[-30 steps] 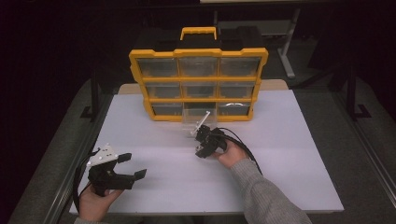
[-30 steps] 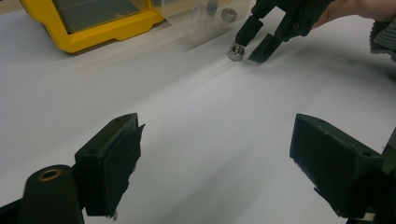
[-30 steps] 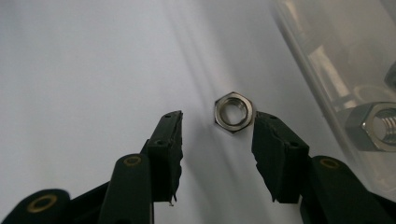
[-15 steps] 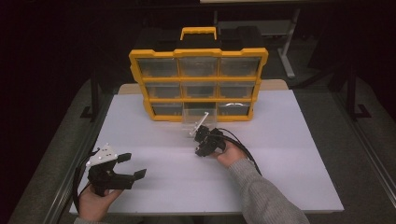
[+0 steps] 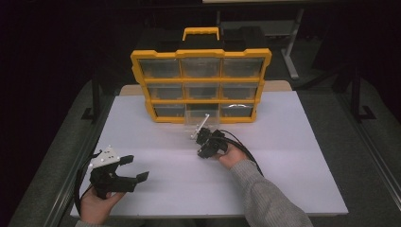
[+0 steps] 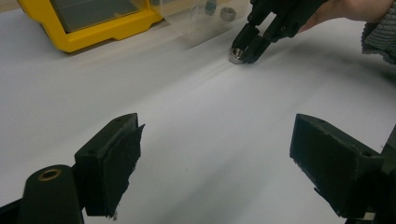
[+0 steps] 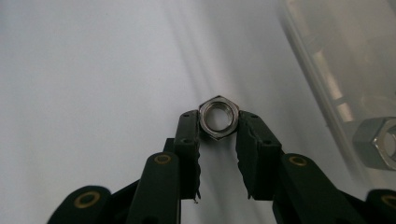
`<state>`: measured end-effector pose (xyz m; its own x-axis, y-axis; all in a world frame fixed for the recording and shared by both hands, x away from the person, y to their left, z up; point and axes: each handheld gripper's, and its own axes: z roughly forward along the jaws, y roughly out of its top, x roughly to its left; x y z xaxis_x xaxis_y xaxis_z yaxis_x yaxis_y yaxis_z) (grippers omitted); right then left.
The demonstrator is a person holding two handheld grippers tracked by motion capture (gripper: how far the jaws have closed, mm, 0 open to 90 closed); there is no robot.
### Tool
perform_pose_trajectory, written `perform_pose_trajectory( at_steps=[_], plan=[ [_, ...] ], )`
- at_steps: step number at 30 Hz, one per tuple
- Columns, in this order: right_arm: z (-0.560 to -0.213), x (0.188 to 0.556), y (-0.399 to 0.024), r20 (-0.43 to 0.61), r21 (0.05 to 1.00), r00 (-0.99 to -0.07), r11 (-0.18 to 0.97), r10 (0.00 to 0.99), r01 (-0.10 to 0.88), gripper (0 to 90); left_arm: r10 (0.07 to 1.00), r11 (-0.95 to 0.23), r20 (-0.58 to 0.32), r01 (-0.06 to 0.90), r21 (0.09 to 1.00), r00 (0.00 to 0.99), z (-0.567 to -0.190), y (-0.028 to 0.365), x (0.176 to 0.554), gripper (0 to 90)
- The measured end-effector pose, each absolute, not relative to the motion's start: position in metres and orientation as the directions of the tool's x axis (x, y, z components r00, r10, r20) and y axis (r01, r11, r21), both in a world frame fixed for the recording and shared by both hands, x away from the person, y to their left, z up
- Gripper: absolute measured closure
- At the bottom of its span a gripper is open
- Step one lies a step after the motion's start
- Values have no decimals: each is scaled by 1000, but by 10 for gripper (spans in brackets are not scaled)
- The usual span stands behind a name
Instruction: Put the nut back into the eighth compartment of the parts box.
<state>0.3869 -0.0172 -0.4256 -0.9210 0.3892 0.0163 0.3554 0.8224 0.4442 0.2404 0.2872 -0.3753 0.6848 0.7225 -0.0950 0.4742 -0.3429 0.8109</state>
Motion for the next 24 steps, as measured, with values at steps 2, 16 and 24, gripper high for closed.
perform_pose_trajectory(
  at_steps=[2, 16, 24],
  plan=[
    [-425, 387, -18, 32, 444, -922, 821, 386, 359, 692, 724, -341, -97, 476, 811, 683, -375, 287, 240, 161],
    [-418, 387, -23, 100, 454, -927, 812, 361, 366, 692, 724, -344, -97, 480, 807, 683, -376, 287, 241, 161],
    [-396, 385, -33, 137, 499, -931, 789, 338, 359, 692, 724, -344, -97, 480, 807, 683, -377, 286, 241, 161]
  ],
)
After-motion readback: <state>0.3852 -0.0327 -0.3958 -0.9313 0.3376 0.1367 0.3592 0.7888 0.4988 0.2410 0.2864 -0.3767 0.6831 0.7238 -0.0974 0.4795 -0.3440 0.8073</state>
